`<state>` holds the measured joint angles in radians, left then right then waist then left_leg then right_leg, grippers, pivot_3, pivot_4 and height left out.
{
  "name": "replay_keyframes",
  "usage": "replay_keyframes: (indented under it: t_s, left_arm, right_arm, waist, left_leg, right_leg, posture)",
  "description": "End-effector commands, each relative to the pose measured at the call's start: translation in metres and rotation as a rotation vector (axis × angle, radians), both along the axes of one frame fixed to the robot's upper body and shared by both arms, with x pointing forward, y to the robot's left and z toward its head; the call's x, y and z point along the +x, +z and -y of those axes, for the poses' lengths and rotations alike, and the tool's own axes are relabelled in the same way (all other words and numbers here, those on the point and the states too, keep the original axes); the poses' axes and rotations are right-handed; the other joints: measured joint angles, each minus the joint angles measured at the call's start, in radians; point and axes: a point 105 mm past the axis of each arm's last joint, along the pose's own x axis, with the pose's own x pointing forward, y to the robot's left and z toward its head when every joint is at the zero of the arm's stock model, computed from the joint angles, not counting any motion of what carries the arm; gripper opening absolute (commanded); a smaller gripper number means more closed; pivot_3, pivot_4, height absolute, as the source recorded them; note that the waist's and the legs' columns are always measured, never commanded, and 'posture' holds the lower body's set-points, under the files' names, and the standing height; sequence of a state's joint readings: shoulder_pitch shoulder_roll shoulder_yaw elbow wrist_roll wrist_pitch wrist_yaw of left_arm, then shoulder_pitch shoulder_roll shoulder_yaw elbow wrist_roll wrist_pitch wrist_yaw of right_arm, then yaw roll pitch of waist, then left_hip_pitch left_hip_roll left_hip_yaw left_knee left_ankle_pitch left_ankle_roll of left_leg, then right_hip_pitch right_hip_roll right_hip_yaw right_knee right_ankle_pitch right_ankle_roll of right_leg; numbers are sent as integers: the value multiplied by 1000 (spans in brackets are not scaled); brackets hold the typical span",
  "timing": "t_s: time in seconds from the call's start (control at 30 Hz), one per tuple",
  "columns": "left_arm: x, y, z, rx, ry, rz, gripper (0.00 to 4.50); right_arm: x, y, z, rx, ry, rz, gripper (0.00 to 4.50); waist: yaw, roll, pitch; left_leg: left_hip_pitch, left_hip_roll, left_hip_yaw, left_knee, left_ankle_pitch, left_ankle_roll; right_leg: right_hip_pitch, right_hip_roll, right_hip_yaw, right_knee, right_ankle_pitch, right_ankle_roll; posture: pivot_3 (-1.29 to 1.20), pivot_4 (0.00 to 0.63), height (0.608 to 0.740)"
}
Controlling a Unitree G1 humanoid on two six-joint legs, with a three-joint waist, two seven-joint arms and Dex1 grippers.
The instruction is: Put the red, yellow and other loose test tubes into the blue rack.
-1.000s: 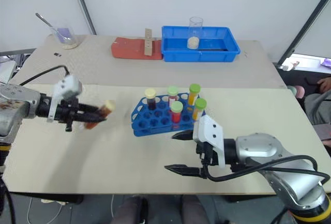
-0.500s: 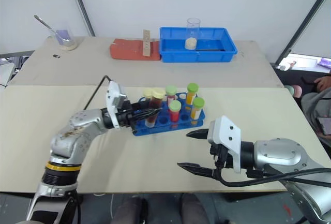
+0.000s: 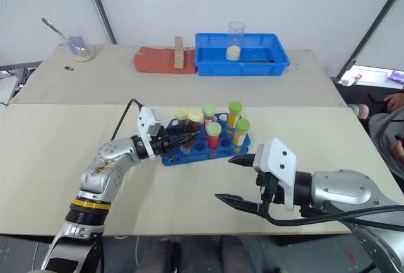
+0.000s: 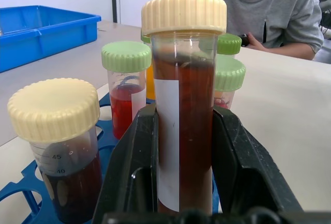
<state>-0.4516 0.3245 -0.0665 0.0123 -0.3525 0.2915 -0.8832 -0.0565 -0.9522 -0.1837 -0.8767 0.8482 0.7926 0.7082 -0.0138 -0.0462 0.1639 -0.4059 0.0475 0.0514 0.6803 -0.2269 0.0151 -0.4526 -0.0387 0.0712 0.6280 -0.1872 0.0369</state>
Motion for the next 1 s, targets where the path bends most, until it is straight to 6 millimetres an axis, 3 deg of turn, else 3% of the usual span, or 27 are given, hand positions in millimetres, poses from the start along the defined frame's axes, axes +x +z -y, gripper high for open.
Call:
replay_keyframes:
  t_s: [0.03,0.27,1.0]
  left_arm:
    - [-3,0,1,8,16,39,898]
    - [-7,-8,-5,13,68,63,898]
    - [-8,-15,6,-34,111,85,898]
  right_arm:
    - [-3,7,-2,0,7,38,4393]
    - [-1,8,-2,4,-11,52,4393]
    - [8,12,-3,30,-59,91,4393]
  waist:
    - [0,0,0]
    - [-2,0,-1]
    - [0,0,-2]
  left_leg:
    - [0,0,0,0,0,0]
    - [1,0,0,0,0,0]
    - [8,0,0,-1,0,0]
  right_leg:
    - [0,0,0,0,0,0]
    - [0,0,0,0,0,0]
    - [11,0,-1,-4,-4,-5]
  posture:
    - [0,150,740]
    - [0,150,740]
    - [0,150,740]
